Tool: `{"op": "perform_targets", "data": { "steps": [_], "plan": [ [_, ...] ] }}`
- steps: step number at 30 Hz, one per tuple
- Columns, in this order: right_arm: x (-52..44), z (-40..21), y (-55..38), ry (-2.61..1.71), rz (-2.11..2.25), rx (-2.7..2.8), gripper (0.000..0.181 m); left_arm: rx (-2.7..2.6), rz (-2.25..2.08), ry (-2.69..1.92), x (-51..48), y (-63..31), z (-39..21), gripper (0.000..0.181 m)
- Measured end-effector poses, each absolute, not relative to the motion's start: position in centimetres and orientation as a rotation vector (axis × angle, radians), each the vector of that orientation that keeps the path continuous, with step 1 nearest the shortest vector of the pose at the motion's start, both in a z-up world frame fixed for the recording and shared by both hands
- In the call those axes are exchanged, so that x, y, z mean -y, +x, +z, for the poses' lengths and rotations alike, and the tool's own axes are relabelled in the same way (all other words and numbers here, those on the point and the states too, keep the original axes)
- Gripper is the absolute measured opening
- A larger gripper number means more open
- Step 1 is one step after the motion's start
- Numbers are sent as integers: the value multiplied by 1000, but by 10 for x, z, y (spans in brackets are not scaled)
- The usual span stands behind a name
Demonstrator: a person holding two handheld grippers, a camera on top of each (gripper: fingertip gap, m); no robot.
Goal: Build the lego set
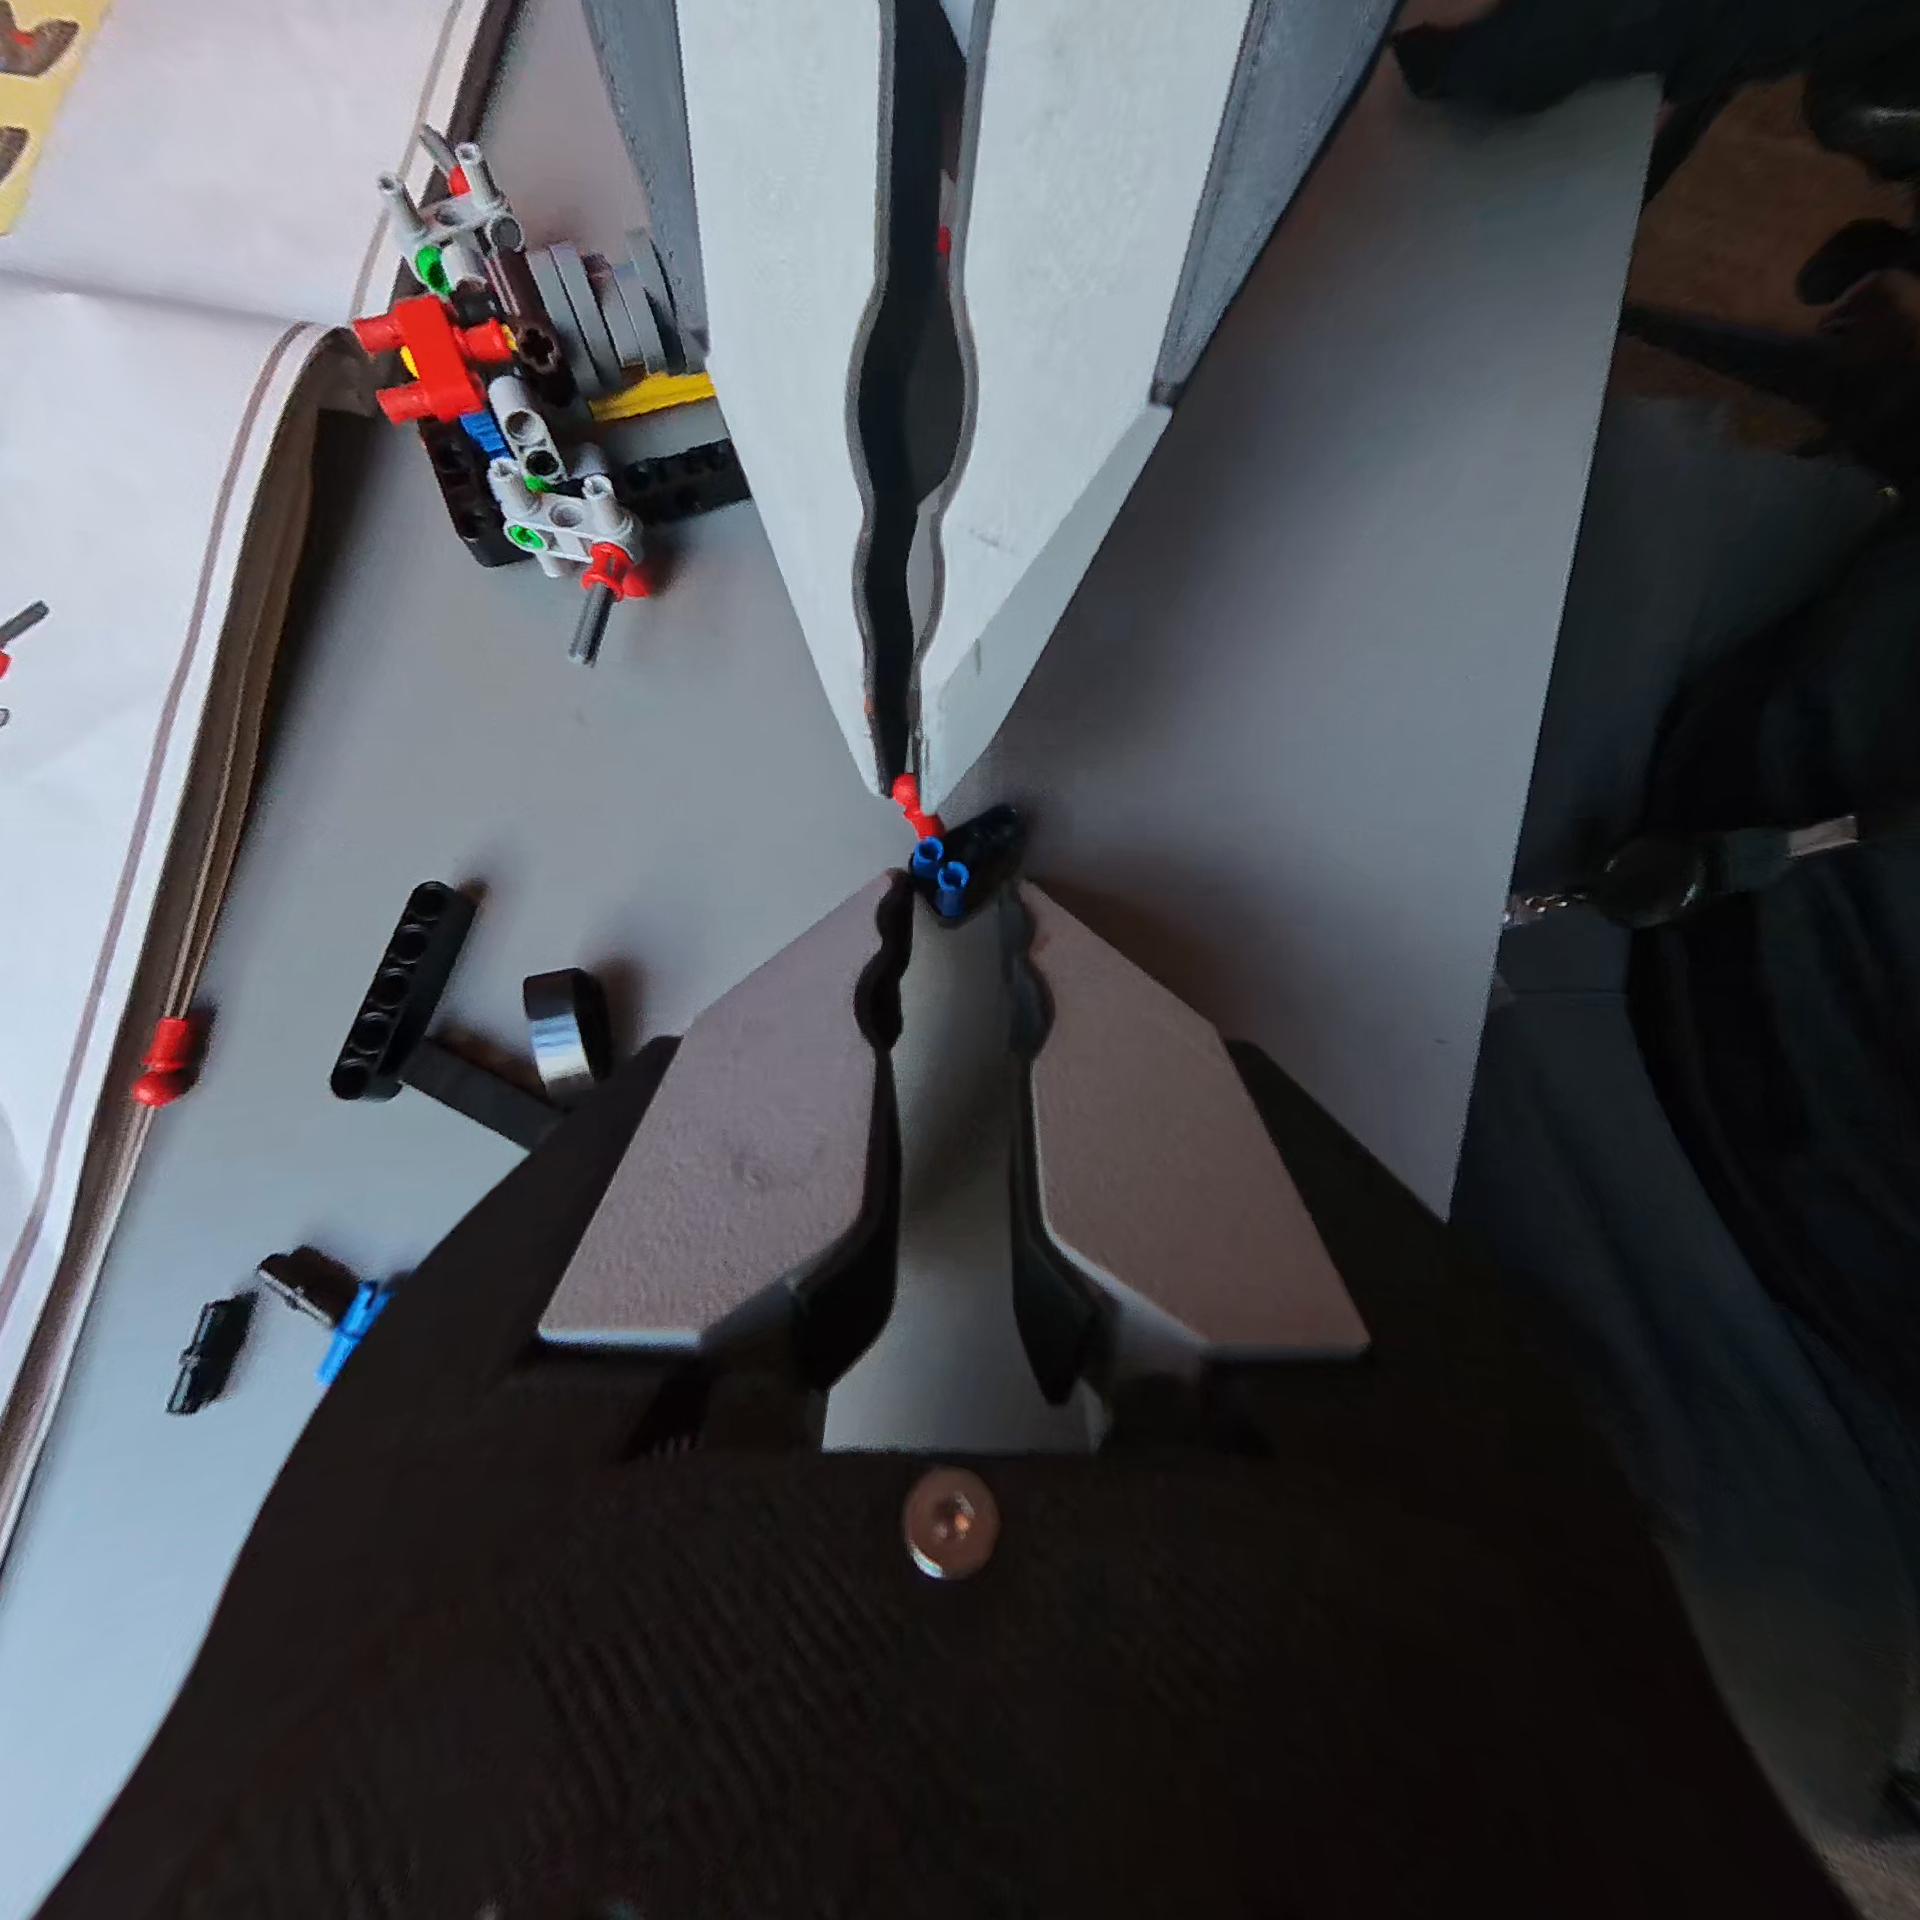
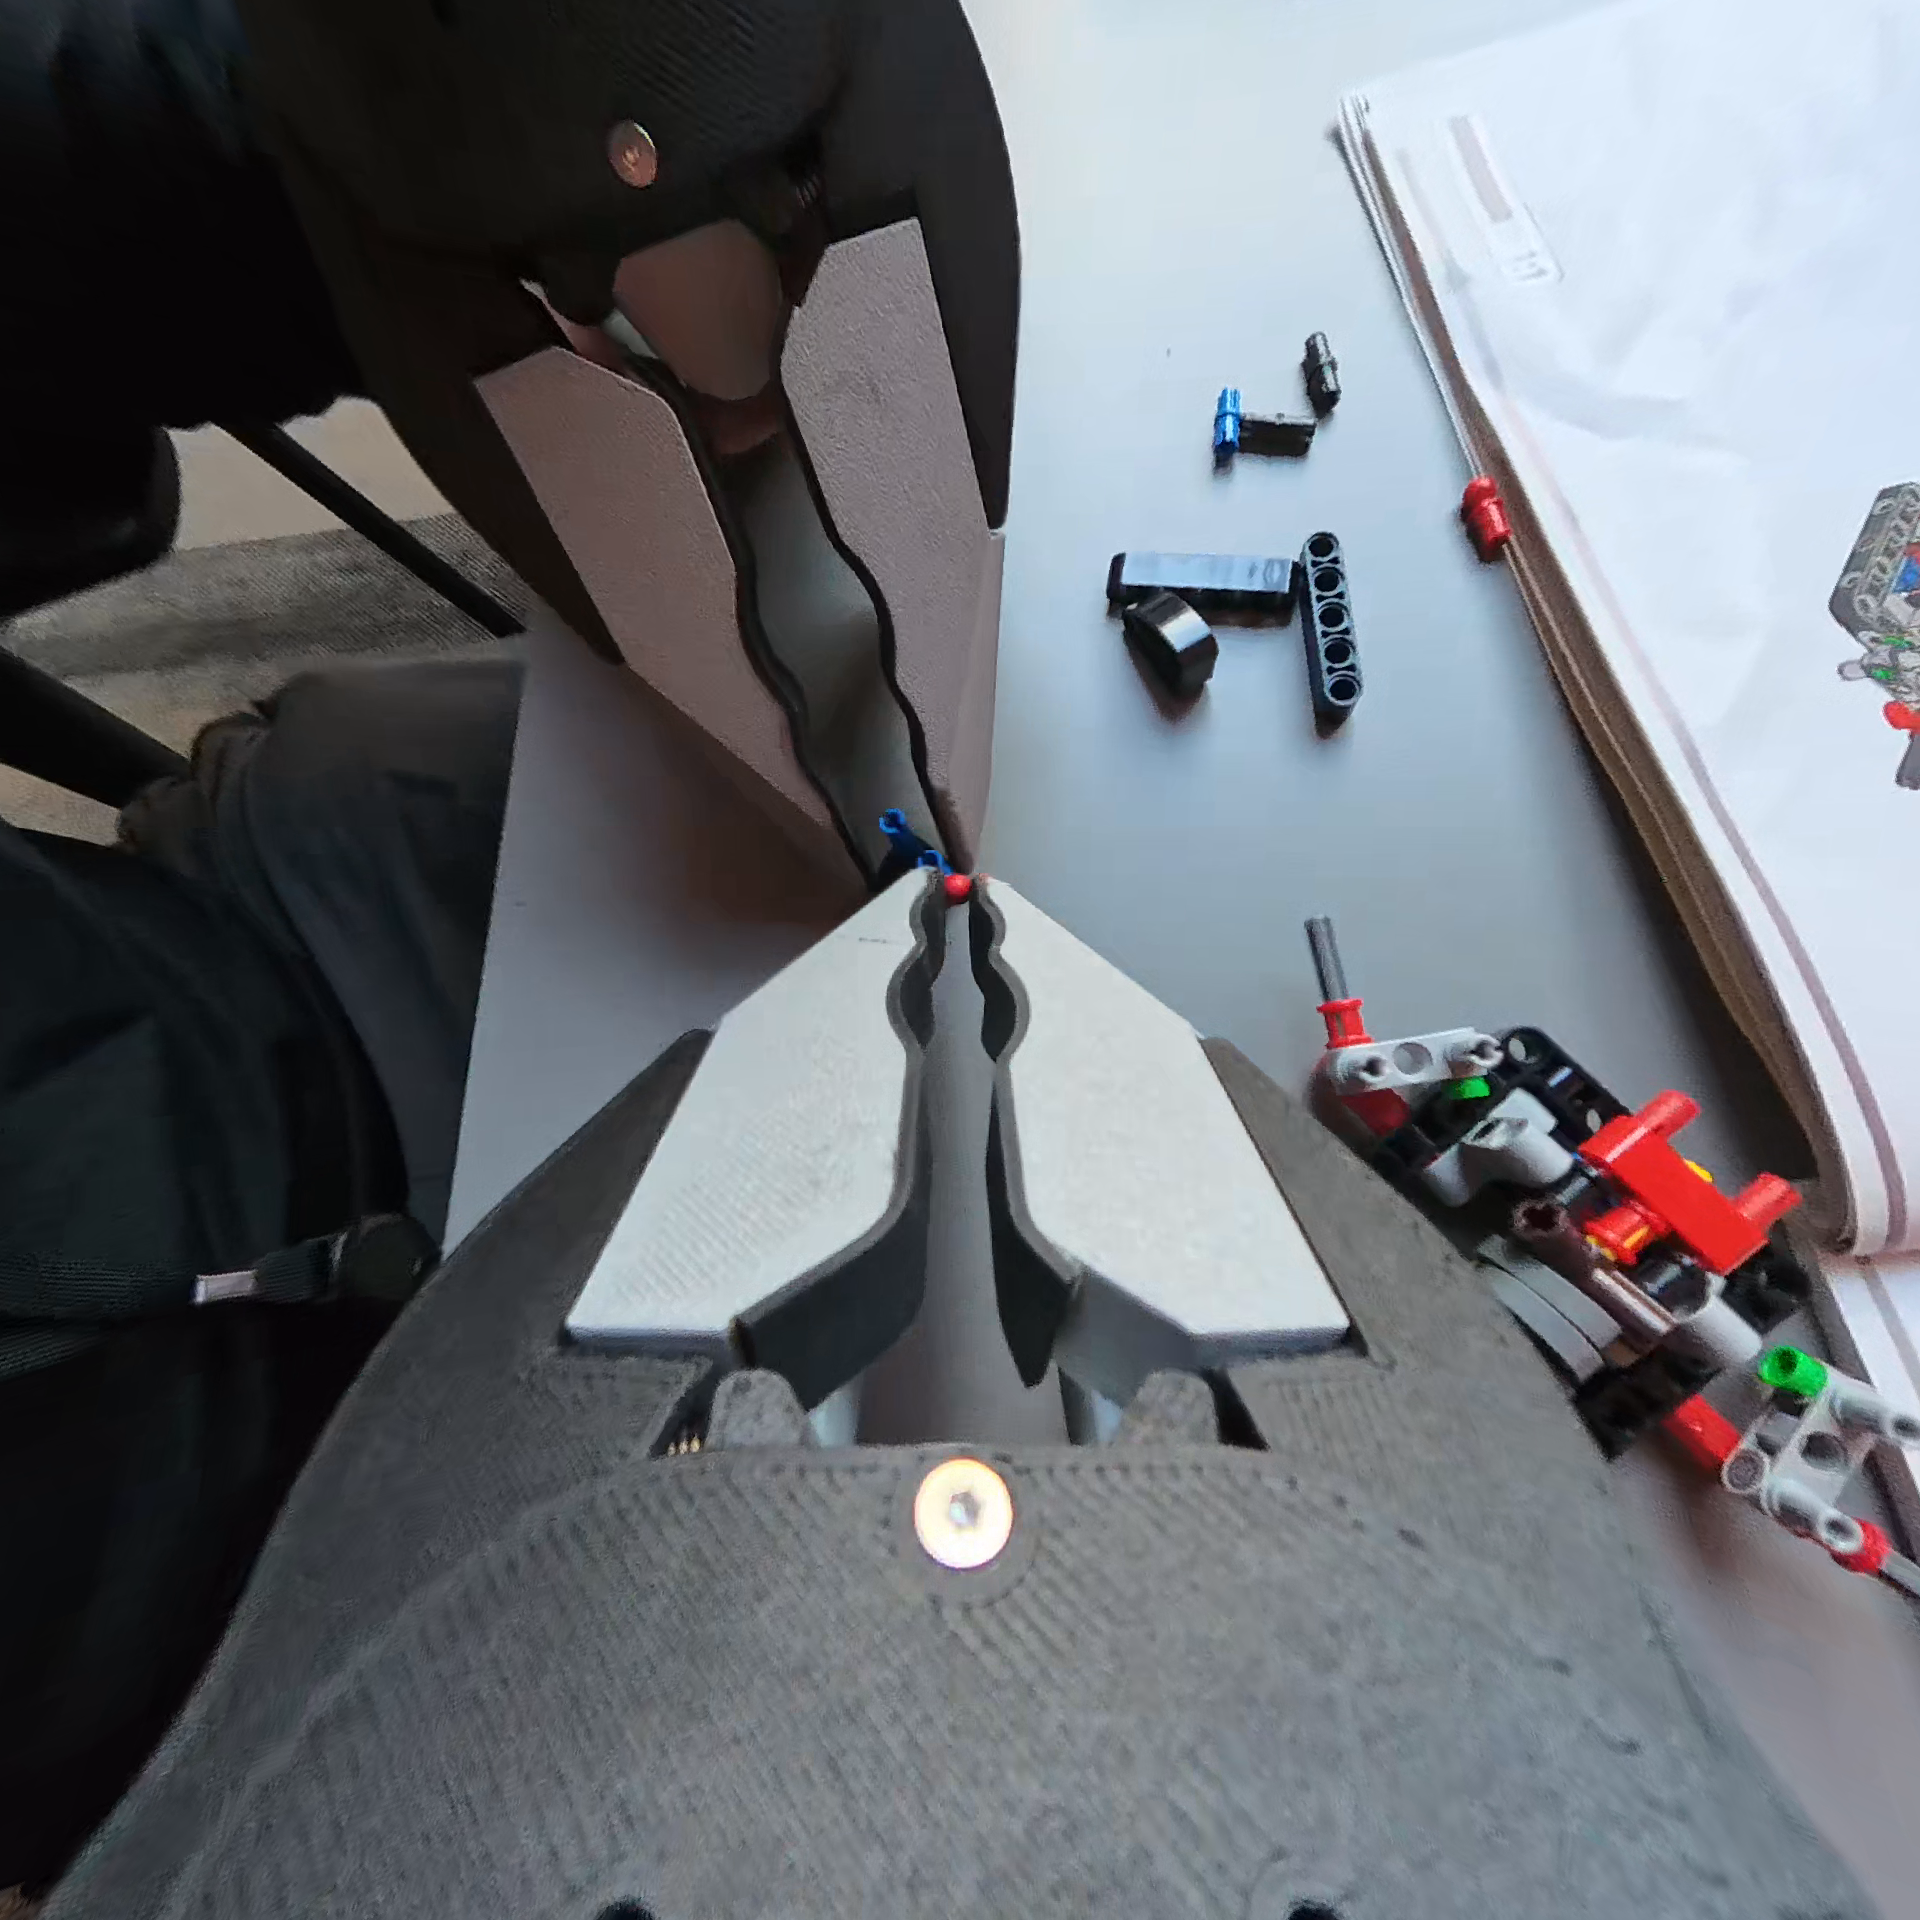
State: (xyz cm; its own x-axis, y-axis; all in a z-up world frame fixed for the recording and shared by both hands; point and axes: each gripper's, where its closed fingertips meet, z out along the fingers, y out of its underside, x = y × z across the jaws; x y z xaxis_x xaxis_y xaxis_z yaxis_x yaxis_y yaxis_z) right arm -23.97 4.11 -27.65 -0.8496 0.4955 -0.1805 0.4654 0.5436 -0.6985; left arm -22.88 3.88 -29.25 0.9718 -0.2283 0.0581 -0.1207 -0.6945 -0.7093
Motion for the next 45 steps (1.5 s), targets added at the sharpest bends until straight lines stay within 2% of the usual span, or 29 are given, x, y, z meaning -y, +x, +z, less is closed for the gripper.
{"op": "perform_targets", "data": {
  "steps": [13, 24, 37, 40, 41, 45],
  "plan": [
    [-40, -276, -236, -778, 1098, 2729, 2, 93, -227, -2331, -39, -230, -291, 13],
    [-40, -279, -239, -546, 826, 2665, 2, 150, -143, -2323, -40, -233, -292, 12],
    [-43, -278, -237, -316, 739, 2569, 2, 182, -179, -2313, -42, -233, -292, 11],
    [-45, -278, -237, -315, 730, 2563, 2, 179, -186, -2314, -42, -233, -292, 9],
    [-46, -278, -238, -320, 721, 2556, 2, 177, -185, -2319, -42, -233, -293, 0],
    [-46, -278, -236, -299, 719, 2575, 2, 162, -197, -2321, -42, -231, -293, 0]
  ]
}}
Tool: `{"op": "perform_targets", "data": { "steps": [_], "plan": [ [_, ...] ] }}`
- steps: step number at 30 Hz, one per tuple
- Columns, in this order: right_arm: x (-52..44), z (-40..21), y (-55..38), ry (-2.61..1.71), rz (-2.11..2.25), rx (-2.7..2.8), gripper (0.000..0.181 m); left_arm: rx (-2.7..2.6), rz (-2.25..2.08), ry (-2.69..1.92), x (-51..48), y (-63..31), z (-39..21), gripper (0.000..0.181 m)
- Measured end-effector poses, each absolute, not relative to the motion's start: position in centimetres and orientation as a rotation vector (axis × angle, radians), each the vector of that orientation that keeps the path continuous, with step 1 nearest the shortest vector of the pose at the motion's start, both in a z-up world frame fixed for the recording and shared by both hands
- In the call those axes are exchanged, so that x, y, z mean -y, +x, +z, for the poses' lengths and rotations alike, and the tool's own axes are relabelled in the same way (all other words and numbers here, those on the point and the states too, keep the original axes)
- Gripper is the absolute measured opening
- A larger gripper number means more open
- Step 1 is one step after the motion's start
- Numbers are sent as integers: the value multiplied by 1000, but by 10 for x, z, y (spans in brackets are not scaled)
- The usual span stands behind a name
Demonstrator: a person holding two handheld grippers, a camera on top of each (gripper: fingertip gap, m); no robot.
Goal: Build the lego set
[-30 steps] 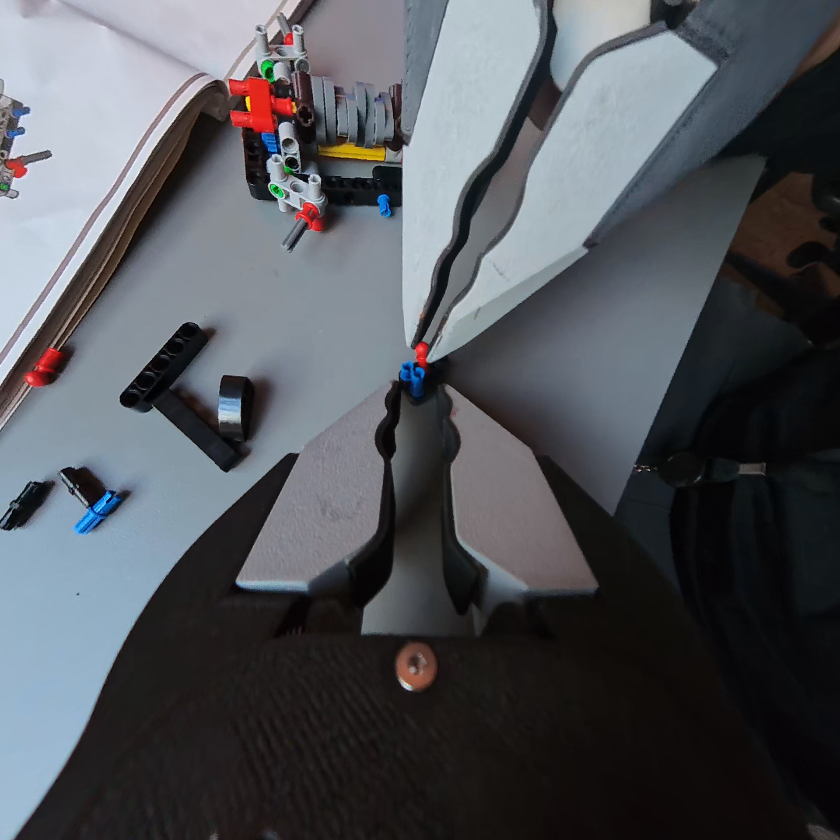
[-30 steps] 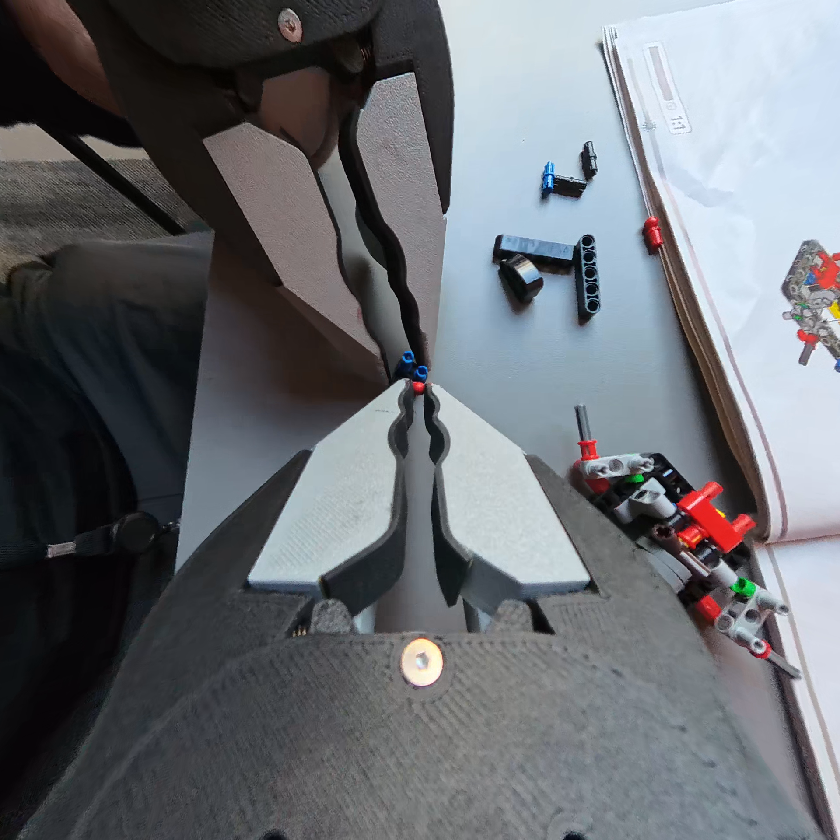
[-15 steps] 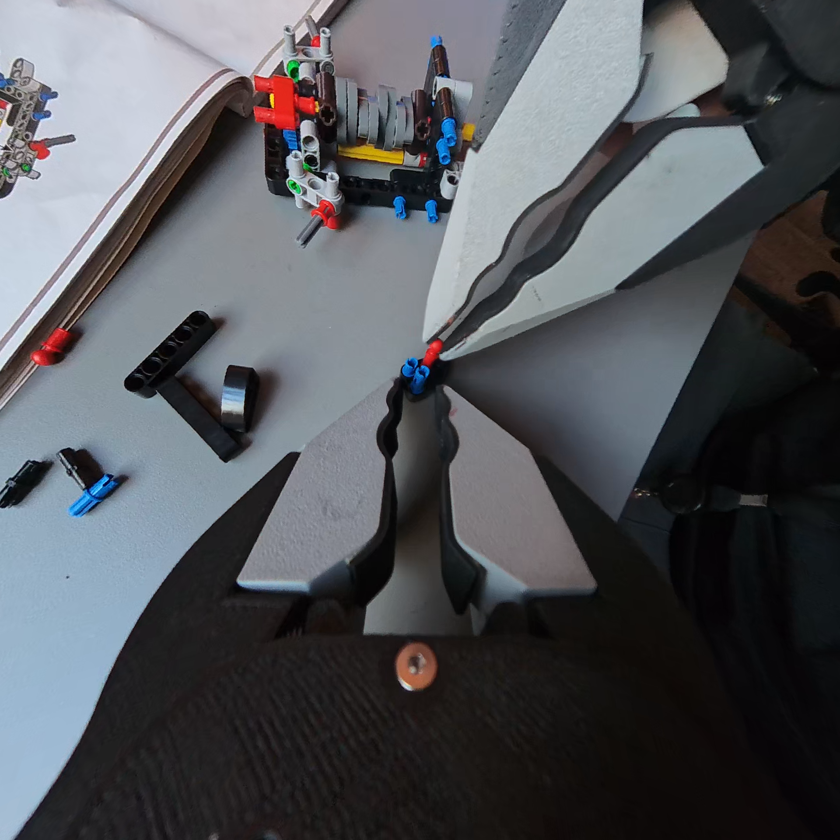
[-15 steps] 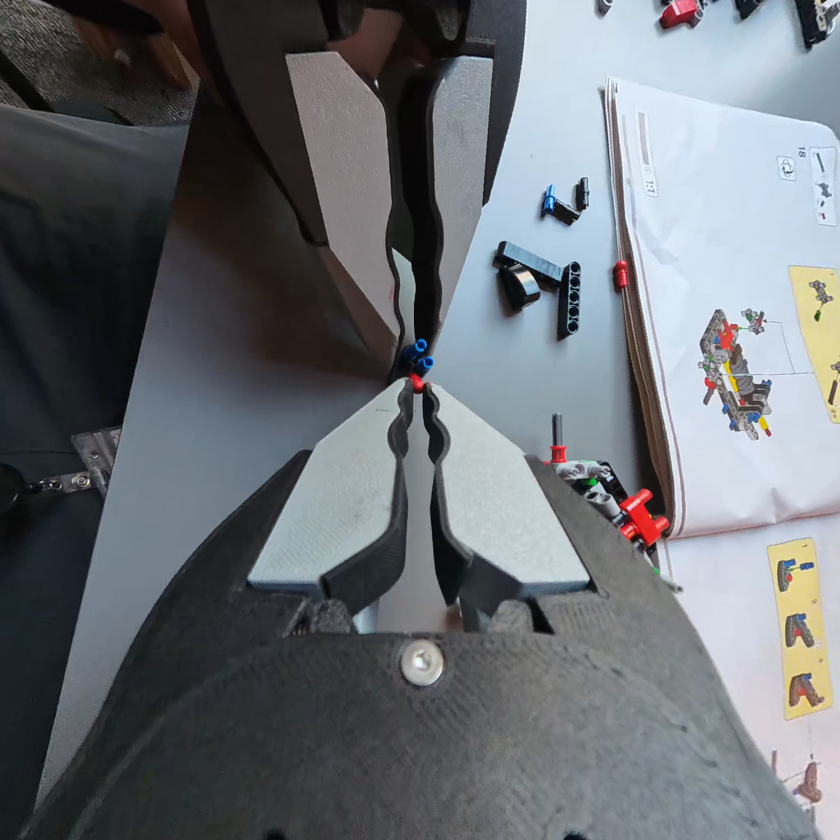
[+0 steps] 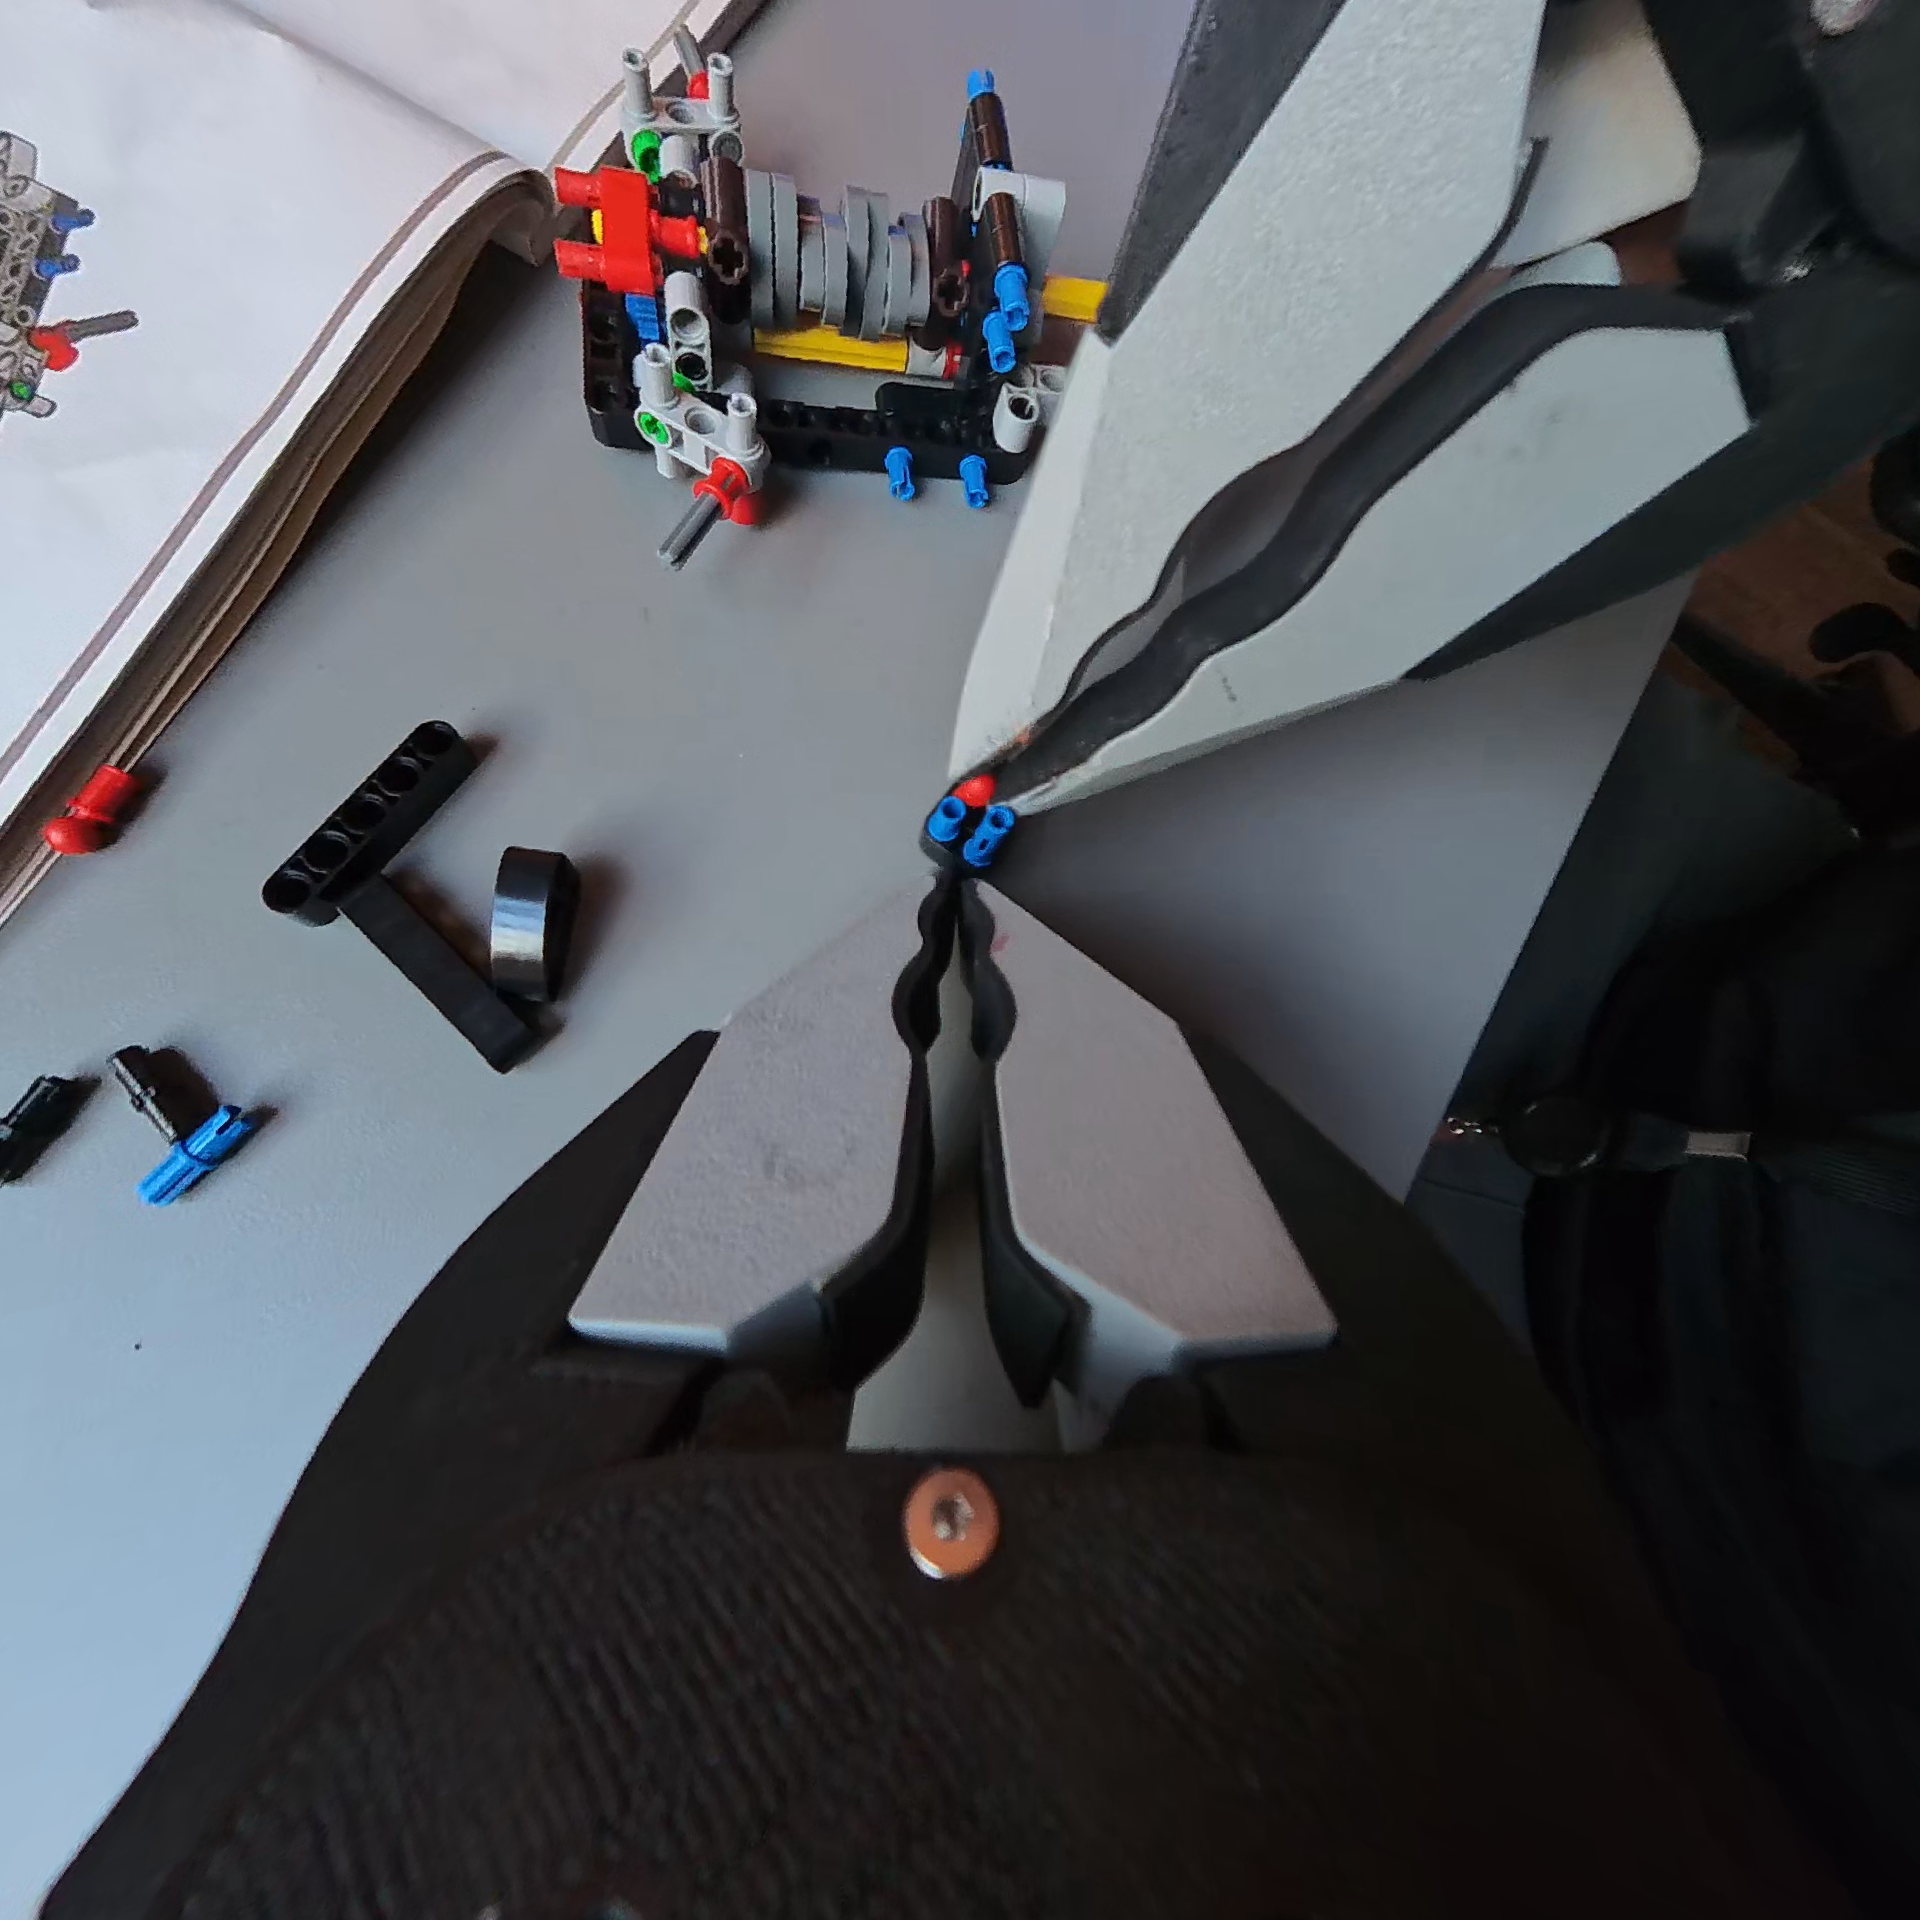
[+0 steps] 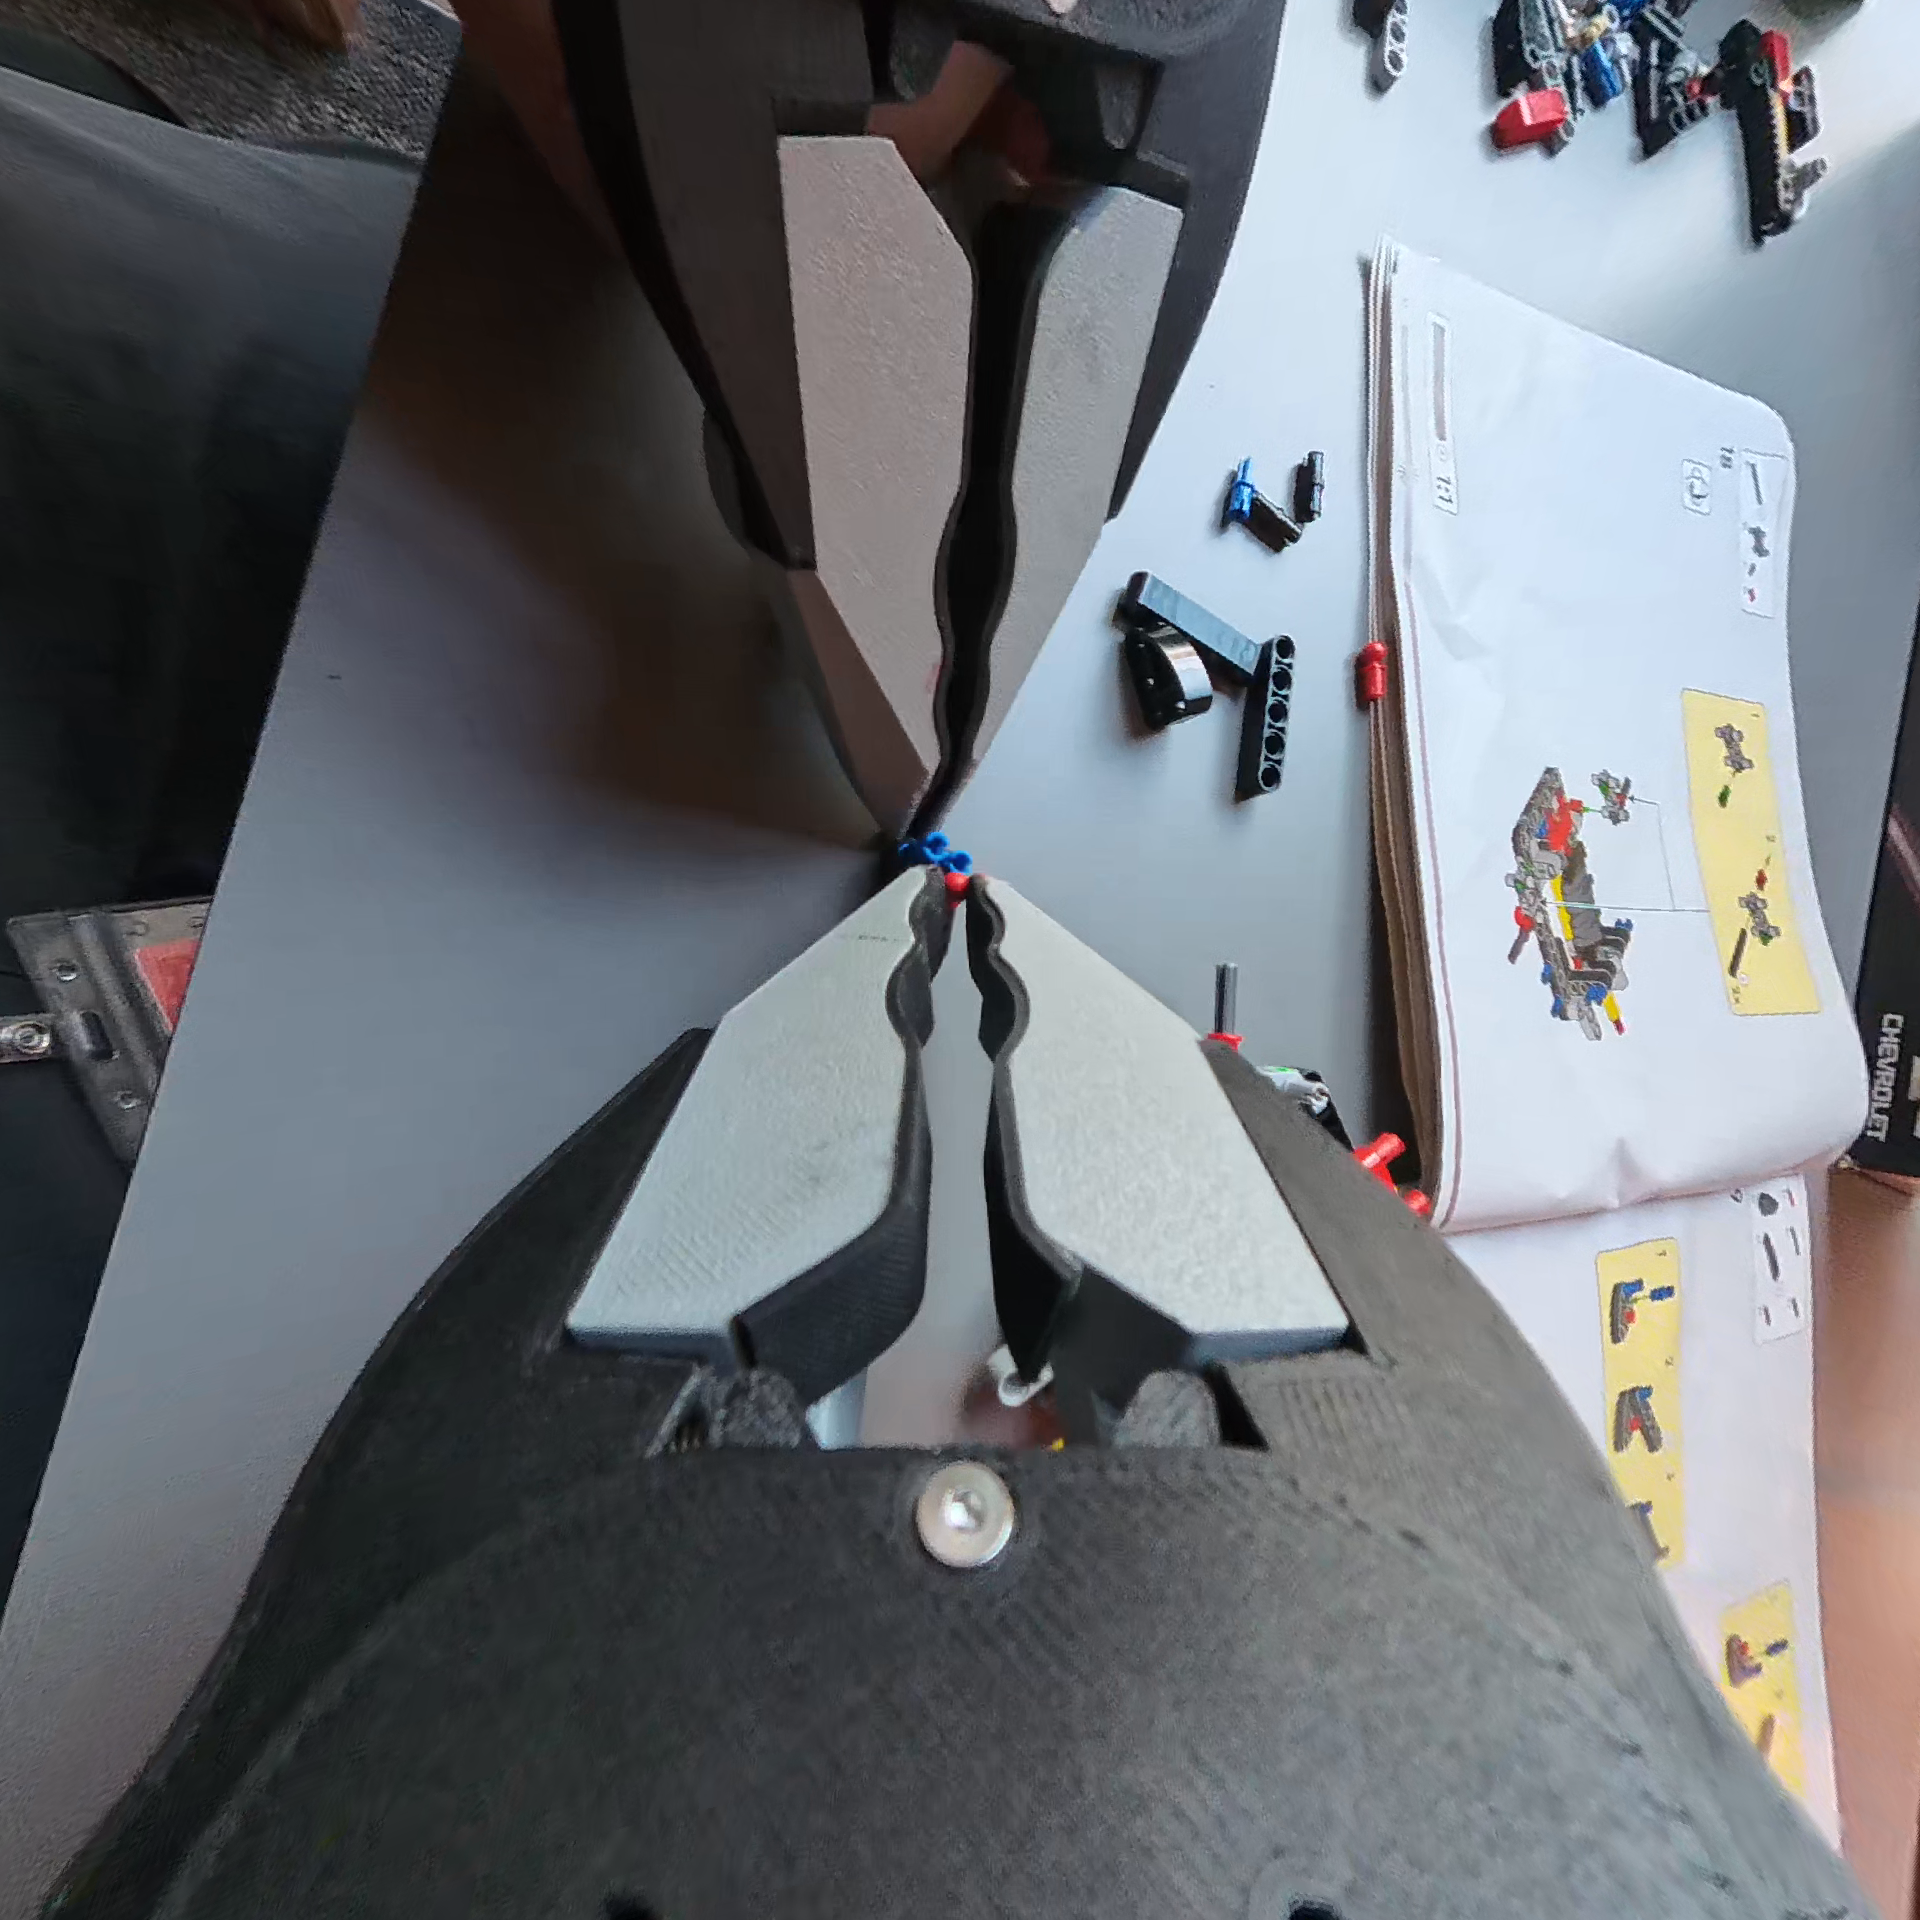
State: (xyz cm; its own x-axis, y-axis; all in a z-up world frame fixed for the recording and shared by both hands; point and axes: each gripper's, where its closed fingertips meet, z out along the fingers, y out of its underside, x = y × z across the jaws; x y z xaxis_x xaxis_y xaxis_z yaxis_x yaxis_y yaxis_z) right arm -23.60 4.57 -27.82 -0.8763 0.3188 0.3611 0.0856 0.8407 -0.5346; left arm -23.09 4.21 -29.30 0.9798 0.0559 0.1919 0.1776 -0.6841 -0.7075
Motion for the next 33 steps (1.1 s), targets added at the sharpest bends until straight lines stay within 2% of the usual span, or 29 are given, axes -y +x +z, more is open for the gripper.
{"op": "perform_targets", "data": {
  "steps": [6, 8, 10, 13, 33],
  "plan": [
    [-50, -279, -236, -345, 786, 2619, 2, 165, -222, -2316, -43, -230, -292, 1],
    [-48, -279, -235, -340, 802, 2629, 2, 170, -215, -2305, -45, -232, -290, 17],
    [-48, -279, -234, -331, 803, 2633, 2, 155, -223, -2302, -48, -229, -290, 23],
    [-47, -279, -233, -310, 804, 2640, 2, 106, -172, -2321, -51, -228, -291, 14],
    [-54, -289, -232, -245, 797, 2795, 2, 69, -209, -2319, -52, -229, -292, 14]
  ]
}}
